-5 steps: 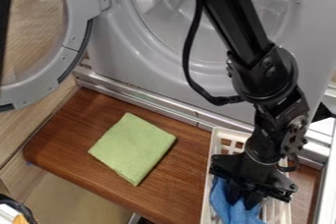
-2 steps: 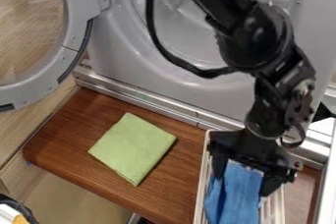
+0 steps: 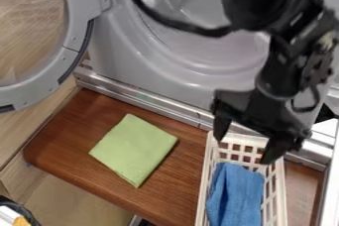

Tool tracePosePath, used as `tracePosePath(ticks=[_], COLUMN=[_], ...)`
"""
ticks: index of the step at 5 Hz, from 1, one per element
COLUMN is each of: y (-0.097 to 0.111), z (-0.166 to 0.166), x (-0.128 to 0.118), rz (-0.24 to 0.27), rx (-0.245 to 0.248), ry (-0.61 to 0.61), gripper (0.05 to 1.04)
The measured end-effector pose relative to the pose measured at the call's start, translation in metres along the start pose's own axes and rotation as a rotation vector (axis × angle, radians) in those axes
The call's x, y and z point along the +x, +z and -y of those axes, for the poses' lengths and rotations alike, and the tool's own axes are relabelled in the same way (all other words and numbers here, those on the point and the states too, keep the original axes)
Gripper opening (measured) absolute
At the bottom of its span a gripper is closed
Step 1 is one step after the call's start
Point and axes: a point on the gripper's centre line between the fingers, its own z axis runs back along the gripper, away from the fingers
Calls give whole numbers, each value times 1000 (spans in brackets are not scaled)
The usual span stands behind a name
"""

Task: Get the blue cloth inside the washing machine and put it in the basket

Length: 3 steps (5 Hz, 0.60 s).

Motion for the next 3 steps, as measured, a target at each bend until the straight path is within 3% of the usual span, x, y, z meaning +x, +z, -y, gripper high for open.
tracePosePath(ticks=[1, 2, 3], y=[23, 30, 40], z=[-2, -16, -16], x=[8, 23, 27], rz=[-7, -7, -1], rx=[1, -17, 11], ry=[-48, -6, -45], gripper=[1000, 1000, 1000])
